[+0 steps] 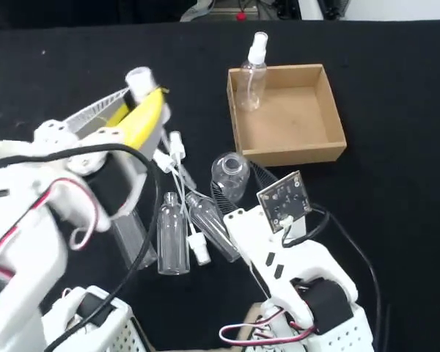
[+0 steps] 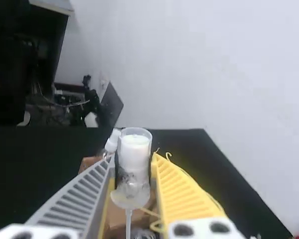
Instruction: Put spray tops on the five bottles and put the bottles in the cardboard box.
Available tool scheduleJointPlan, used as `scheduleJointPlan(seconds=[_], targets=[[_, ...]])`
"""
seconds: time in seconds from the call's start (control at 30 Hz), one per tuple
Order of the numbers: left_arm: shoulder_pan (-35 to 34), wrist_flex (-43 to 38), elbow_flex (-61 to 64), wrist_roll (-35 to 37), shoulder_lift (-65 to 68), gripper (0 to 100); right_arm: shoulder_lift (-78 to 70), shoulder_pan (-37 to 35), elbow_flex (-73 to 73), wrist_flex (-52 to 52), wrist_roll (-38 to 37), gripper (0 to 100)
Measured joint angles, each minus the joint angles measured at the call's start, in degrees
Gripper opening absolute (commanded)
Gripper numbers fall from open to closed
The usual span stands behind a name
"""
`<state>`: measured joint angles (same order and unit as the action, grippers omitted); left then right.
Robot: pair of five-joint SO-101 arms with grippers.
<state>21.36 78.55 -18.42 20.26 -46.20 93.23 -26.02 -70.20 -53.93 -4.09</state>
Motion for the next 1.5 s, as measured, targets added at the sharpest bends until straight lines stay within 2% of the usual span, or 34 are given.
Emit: scheduleJointPlan(seconds=[0.1, 0.2, 0.37, 0.97, 1.17, 1.3, 1.5], targets=[[0.0, -11.7, 11.2, 0.0, -4.3, 9, 0.0, 0.0, 0.0, 0.0, 0.0, 13.4], [3.3, -21.7, 20.4, -4.0, -9.1, 9, 0.0, 0.0, 0.0, 0.0, 0.0, 13.4], [10.3, -31.6, 30.3, -12.6, -12.2, 9, 0.0, 0.0, 0.0, 0.0, 0.0, 13.4], [12.2, -33.2, 38.9, -14.5, -12.3, 9, 0.0, 0.0, 0.0, 0.0, 0.0, 13.4], [12.4, -33.2, 42.3, -14.5, -12.3, 21, 0.0, 0.0, 0.0, 0.0, 0.0, 13.4], [15.2, -33.2, 43.8, -14.5, -12.4, 21, 0.0, 0.0, -0.1, 0.0, -0.1, 13.4], [15.2, -33.2, 43.8, -14.5, -12.5, 21, 0.0, 0.0, -0.1, 0.0, -0.1, 13.4]])
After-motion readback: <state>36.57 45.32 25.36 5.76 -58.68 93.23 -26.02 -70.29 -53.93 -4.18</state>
